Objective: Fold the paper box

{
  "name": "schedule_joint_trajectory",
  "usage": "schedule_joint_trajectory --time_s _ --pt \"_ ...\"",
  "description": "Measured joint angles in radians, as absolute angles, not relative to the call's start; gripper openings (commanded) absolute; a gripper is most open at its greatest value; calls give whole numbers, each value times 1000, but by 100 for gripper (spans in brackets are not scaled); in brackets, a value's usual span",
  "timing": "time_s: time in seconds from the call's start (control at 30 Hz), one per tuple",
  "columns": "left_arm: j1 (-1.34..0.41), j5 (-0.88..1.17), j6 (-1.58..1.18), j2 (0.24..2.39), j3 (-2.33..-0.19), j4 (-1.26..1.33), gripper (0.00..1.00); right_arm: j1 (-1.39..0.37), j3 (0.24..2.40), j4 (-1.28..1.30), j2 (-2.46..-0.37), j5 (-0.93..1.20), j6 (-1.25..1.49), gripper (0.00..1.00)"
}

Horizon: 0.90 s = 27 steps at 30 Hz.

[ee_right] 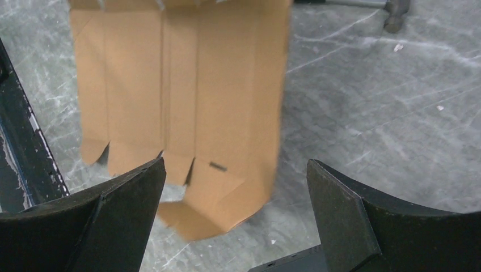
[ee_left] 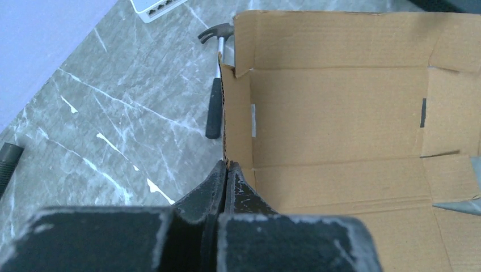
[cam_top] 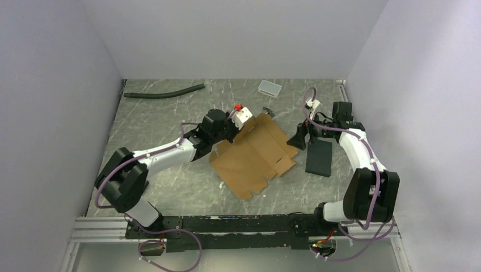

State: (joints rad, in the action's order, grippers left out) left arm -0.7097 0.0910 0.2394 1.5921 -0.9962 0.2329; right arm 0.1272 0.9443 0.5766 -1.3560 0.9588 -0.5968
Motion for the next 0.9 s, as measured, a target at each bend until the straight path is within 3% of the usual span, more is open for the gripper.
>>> schedule_joint_trajectory --time_s 0.2,0.43,0.7,0.83,0.9 --pt "-757 37 207 1478 -905 251 0 85 1049 597 -1458 939 -581 99" --pt "-767 -19 164 1422 -850 269 0 12 1091 640 -1569 944 -574 84" --pt "-773 -49 131 1377 -815 275 0 -32 1091 642 -1602 952 -555 44" --pt "-776 -51 115 1355 -806 289 0 -54 1091 642 -1617 952 -554 11" --pt "-778 -51 110 1349 -803 292 0 -57 1091 642 -1618 952 -551 0"
